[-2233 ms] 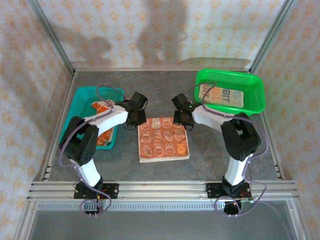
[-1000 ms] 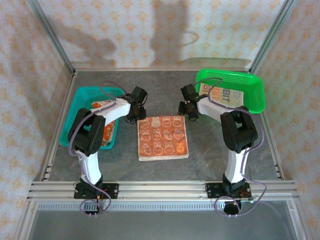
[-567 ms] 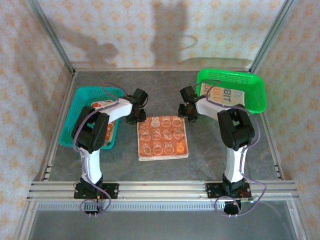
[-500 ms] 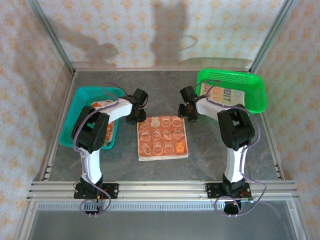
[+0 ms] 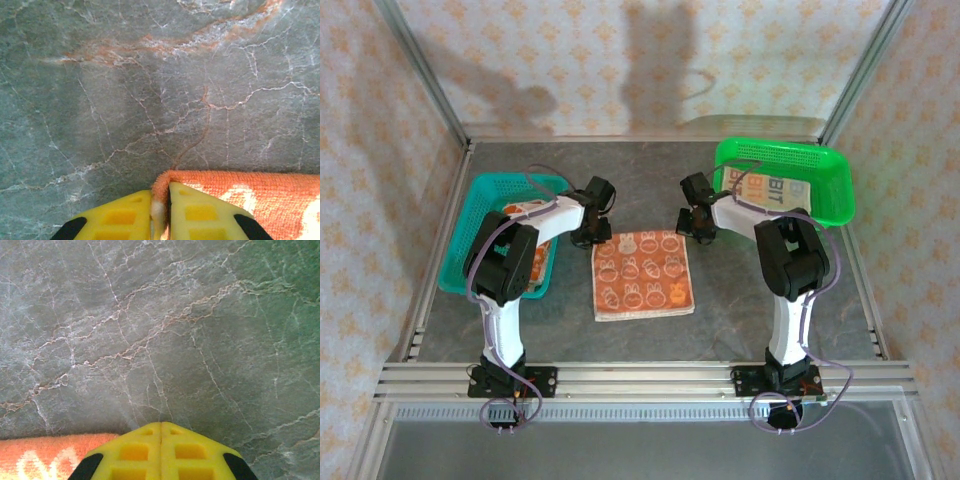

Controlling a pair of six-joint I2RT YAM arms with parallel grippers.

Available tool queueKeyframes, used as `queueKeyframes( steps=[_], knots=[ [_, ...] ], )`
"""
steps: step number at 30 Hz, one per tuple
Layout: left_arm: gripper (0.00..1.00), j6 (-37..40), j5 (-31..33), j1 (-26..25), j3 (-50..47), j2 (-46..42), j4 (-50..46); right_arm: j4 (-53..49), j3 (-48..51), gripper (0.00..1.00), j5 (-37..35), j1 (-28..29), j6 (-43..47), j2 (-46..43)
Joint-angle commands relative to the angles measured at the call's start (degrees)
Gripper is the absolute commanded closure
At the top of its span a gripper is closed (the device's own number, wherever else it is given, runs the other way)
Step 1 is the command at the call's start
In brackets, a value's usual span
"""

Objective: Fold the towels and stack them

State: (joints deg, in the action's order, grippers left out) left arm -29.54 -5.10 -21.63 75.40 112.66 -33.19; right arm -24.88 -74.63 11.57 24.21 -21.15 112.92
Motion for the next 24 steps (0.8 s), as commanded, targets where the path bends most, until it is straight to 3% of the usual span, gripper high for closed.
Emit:
queueKeyframes(
  steps=[1, 5, 8, 10, 14, 19, 24],
  knots=[
    [0.93, 1.2, -1.4, 0.1, 0.1, 1.8, 0.9, -0.3, -0.9, 1.0, 1.6, 1.2, -0.3, 0.2],
    [0.96, 1.5, -1.7, 0.1, 0.4, -0.4, 0.4, -1.3, -2.2, 1.0, 0.4, 1.1, 0.2, -2.0],
    [0.83, 2.7, -1.3, 0.0, 1.7, -1.0, -1.3, -2.8, -4.1, 1.0, 0.0, 1.0, 0.5, -2.5],
    [0.74, 3.4, -0.6, 0.0, 2.4, -0.9, -2.7, -3.2, -4.4, 0.91, 0.0, 1.0, 0.3, -3.1],
    [0.69, 3.5, 0.3, 0.2, 2.0, -2.5, -3.2, -3.1, -4.1, 0.82, 0.5, 1.2, 0.0, -4.2],
    [0.68, 3.7, 0.7, 0.9, 1.4, -2.9, -3.1, -3.5, -3.8, 0.74, 0.4, 1.3, 0.5, -3.5],
    [0.68, 3.5, -0.1, 2.1, 0.5, -2.9, -2.4, -3.5, -4.1, 0.72, 1.9, 1.6, 0.8, -0.9]
  ],
)
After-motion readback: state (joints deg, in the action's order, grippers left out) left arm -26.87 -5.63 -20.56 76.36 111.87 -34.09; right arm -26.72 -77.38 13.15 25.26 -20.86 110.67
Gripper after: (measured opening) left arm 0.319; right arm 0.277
